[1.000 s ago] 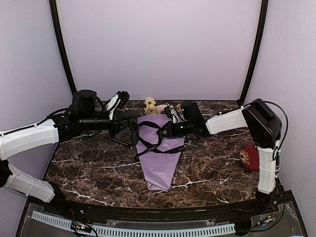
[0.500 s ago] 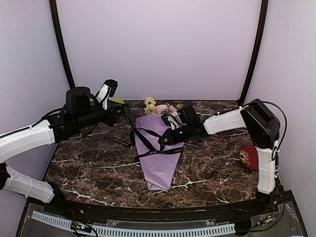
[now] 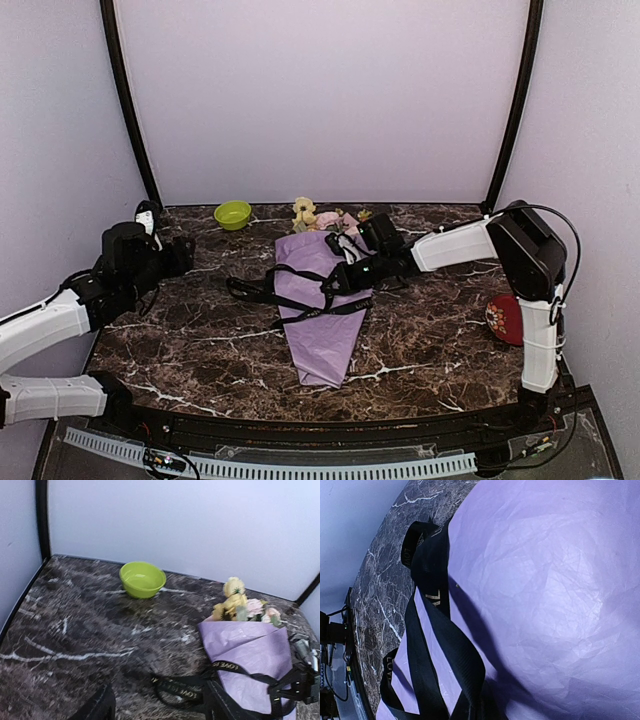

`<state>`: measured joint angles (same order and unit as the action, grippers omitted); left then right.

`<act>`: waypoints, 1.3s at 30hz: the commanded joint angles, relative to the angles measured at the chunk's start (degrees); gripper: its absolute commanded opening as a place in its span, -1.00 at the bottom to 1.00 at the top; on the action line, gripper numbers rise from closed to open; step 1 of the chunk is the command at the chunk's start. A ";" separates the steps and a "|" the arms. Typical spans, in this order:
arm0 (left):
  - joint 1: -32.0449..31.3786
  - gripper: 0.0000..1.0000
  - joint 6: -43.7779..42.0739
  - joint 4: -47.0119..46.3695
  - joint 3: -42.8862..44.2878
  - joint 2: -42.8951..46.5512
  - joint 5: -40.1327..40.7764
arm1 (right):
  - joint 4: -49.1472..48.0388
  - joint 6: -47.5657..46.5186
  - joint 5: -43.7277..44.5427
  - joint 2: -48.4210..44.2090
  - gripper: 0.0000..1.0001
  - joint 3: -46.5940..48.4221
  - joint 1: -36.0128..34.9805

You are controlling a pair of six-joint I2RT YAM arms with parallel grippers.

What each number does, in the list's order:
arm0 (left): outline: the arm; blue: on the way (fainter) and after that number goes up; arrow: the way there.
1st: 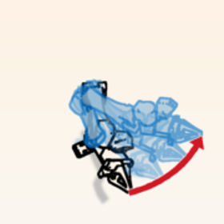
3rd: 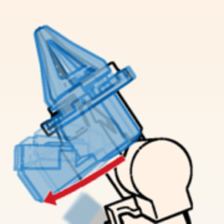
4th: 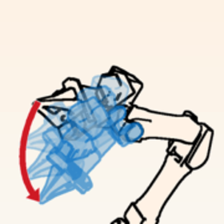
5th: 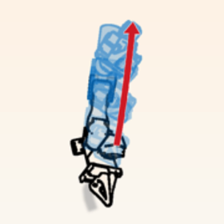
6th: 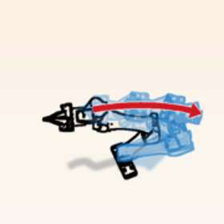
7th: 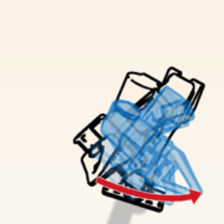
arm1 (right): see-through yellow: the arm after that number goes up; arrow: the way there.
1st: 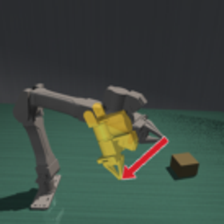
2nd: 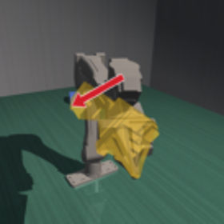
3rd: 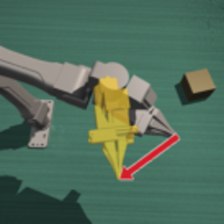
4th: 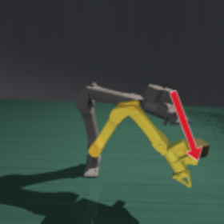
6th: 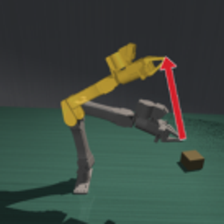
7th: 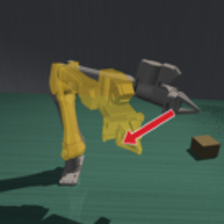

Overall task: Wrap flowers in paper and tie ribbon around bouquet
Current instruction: Cross the ribbon over the folded bouquet.

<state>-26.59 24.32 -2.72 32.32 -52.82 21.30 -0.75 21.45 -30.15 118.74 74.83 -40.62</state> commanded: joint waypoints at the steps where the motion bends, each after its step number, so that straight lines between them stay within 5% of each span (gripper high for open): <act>1: -0.66 0.17 -6.81 -13.88 1.31 -2.40 -17.81 | -0.39 -0.71 0.36 0.90 -1.00 1.54 -0.51; 7: -10.77 0.07 -26.44 -8.92 11.93 -18.76 -36.53 | -0.30 -0.08 0.21 1.05 -1.00 1.80 -0.51; 13: -19.03 0.19 -44.02 -0.81 21.65 -34.67 -40.61 | 0.69 -0.27 0.45 0.92 -1.00 2.19 -0.51; 22: -19.11 0.28 -56.35 5.35 31.29 -49.44 -38.56 | 0.88 -0.25 0.56 1.05 -1.00 2.16 -0.51; 31: -19.37 0.22 -58.32 9.58 35.43 -55.11 -38.91 | 1.89 -0.79 0.62 1.08 -1.00 2.74 -0.47; 33: -19.66 0.12 -58.75 8.64 35.19 -55.57 -34.86 | 1.91 -0.80 0.52 1.06 -1.00 2.78 -0.51; 39: -20.55 -0.77 -59.20 5.33 34.70 -55.28 -30.20 | 3.14 -1.35 0.50 0.41 -1.00 2.59 -0.51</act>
<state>-46.37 -33.52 4.19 66.52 -108.68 -12.19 1.69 21.34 -29.91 119.04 76.18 -40.66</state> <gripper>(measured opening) 0.241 0.004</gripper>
